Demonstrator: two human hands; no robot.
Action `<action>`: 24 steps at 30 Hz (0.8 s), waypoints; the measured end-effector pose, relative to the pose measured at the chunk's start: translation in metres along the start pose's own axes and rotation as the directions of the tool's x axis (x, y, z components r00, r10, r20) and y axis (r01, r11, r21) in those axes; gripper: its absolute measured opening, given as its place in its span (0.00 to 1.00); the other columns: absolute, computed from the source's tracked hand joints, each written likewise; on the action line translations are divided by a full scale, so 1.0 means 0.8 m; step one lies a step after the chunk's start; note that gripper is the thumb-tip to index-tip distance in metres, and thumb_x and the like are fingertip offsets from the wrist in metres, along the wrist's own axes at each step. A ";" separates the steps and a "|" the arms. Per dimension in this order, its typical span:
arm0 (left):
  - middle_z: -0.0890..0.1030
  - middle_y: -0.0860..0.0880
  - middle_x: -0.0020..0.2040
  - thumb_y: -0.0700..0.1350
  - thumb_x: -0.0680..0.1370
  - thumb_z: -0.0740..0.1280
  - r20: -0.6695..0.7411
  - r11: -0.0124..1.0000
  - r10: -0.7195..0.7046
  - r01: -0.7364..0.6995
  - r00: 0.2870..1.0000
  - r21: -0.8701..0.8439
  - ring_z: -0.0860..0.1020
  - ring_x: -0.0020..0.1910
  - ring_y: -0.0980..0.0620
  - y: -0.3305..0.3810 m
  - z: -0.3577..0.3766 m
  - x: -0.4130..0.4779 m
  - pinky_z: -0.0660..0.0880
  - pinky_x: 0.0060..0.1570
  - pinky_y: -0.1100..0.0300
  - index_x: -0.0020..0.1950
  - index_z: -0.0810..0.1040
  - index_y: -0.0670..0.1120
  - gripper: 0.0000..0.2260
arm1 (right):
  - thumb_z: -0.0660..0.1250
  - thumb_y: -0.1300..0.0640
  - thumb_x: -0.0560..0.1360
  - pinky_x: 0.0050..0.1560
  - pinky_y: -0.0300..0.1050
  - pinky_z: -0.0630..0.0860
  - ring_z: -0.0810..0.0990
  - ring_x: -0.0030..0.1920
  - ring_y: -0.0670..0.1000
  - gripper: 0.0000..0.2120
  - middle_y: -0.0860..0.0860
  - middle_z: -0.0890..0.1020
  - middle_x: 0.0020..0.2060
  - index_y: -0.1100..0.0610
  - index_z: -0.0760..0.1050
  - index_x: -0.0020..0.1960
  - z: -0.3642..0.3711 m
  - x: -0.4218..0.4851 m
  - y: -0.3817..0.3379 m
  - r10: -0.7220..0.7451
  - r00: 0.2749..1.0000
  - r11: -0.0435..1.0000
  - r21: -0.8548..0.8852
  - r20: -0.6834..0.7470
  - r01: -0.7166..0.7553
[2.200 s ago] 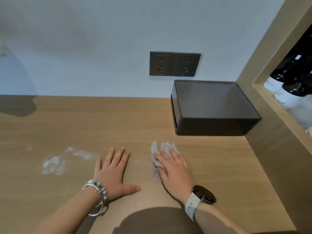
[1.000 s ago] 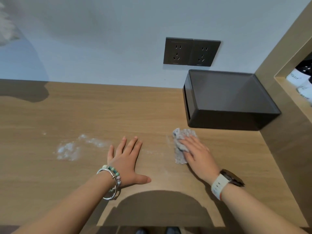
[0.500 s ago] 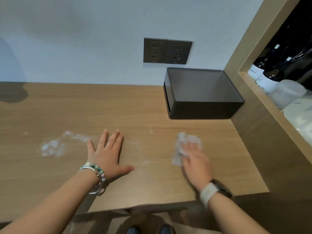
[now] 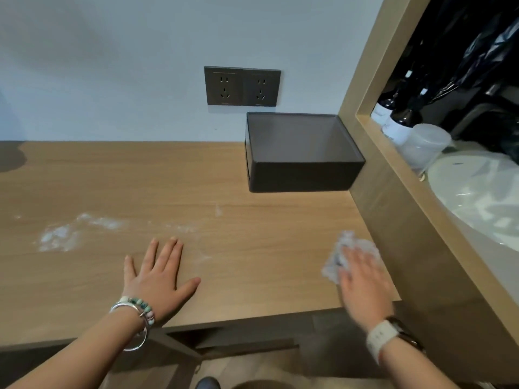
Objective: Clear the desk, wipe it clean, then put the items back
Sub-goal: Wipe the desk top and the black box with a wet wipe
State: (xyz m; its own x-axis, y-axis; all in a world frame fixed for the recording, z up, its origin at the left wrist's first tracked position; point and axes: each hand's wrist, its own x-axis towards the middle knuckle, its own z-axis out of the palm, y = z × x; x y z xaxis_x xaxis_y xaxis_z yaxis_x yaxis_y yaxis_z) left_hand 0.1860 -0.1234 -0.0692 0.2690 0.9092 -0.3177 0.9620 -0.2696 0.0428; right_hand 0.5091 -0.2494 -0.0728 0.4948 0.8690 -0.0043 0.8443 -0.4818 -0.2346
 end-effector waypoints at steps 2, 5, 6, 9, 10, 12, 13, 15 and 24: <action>0.33 0.61 0.72 0.71 0.59 0.29 -0.002 0.999 -0.026 0.026 1.000 0.019 0.36 0.75 0.53 0.004 0.002 -0.005 0.41 0.70 0.39 0.76 0.38 0.54 0.46 | 0.50 0.50 0.81 0.74 0.52 0.55 0.53 0.76 0.53 0.23 0.51 0.58 0.76 0.50 0.54 0.76 -0.009 -0.003 0.020 0.138 0.990 0.989 0.046 0.015 -0.138; 0.31 0.62 0.68 0.71 0.59 0.28 0.000 0.999 -0.042 0.042 0.999 0.030 0.36 0.75 0.53 0.006 0.003 -0.007 0.42 0.70 0.39 0.76 0.37 0.55 0.46 | 0.63 0.52 0.77 0.69 0.55 0.63 0.60 0.74 0.55 0.27 0.52 0.65 0.73 0.50 0.60 0.74 0.004 -0.024 -0.048 -0.038 0.999 0.999 0.029 0.013 0.037; 0.31 0.62 0.68 0.71 0.59 0.29 -0.001 0.999 -0.042 0.042 0.999 0.027 0.36 0.75 0.53 0.006 0.003 -0.006 0.42 0.70 0.39 0.76 0.37 0.55 0.46 | 0.66 0.50 0.75 0.68 0.55 0.64 0.61 0.73 0.54 0.29 0.51 0.66 0.72 0.50 0.61 0.73 0.010 -0.035 -0.077 -0.160 0.987 0.987 0.031 0.007 0.160; 0.32 0.60 0.72 0.72 0.66 0.34 0.022 0.998 -0.061 0.061 0.998 0.024 0.36 0.75 0.53 0.005 0.004 -0.006 0.42 0.71 0.39 0.76 0.36 0.55 0.41 | 0.39 0.33 0.75 0.71 0.48 0.38 0.37 0.73 0.46 0.32 0.41 0.40 0.72 0.43 0.45 0.76 0.012 -0.051 -0.115 -0.453 0.861 0.891 0.116 0.229 0.438; 0.32 0.60 0.72 0.72 0.70 0.37 0.028 0.997 -0.067 0.066 0.997 0.028 0.36 0.75 0.53 0.006 0.005 -0.008 0.42 0.72 0.40 0.76 0.36 0.55 0.38 | 0.30 0.30 0.70 0.70 0.47 0.35 0.35 0.73 0.45 0.37 0.40 0.37 0.71 0.42 0.41 0.76 0.007 -0.044 -0.104 -0.434 0.856 0.900 0.100 0.282 0.423; 0.32 0.60 0.72 0.71 0.72 0.38 0.025 0.997 -0.078 0.078 0.997 0.019 0.36 0.75 0.53 0.006 0.008 -0.012 0.42 0.72 0.40 0.76 0.36 0.55 0.37 | 0.21 0.29 0.63 0.73 0.48 0.38 0.38 0.75 0.48 0.44 0.42 0.39 0.74 0.43 0.40 0.76 0.000 -0.020 -0.064 -0.340 0.916 0.937 -0.004 0.213 0.349; 0.33 0.60 0.73 0.72 0.69 0.36 0.019 0.997 -0.081 0.081 0.996 0.013 0.36 0.75 0.53 0.006 0.008 -0.015 0.41 0.71 0.40 0.76 0.36 0.56 0.38 | 0.22 0.29 0.65 0.75 0.49 0.41 0.41 0.76 0.50 0.44 0.44 0.43 0.76 0.44 0.42 0.76 -0.002 -0.006 -0.043 -0.209 0.966 0.977 -0.019 0.151 0.214; 0.33 0.61 0.72 0.72 0.62 0.31 0.014 0.997 -0.081 0.081 0.997 -0.003 0.36 0.75 0.53 0.005 0.010 -0.021 0.41 0.71 0.40 0.76 0.37 0.56 0.44 | 0.31 0.31 0.69 0.76 0.52 0.46 0.44 0.77 0.53 0.40 0.49 0.46 0.77 0.47 0.45 0.77 -0.010 0.007 -0.025 0.025 0.986 0.999 -0.024 0.163 -0.022; 0.35 0.58 0.75 0.72 0.58 0.31 -0.023 1.000 -0.001 0.001 1.000 -0.014 0.34 0.74 0.52 -0.019 0.009 -0.019 0.41 0.71 0.40 0.76 0.37 0.55 0.47 | 0.28 0.35 0.73 0.74 0.48 0.41 0.41 0.76 0.48 0.35 0.42 0.44 0.76 0.43 0.51 0.75 0.020 -0.027 -0.156 -0.383 0.884 0.924 0.110 0.268 0.366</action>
State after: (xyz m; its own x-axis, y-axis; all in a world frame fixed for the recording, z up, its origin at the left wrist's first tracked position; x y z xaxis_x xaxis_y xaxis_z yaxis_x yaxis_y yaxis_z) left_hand 0.1669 -0.1352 -0.0718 0.2686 0.9167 -0.2957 0.9629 -0.2642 0.0554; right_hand 0.3898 -0.2058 -0.0594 0.0595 0.9829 -0.1742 0.9388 -0.1144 -0.3249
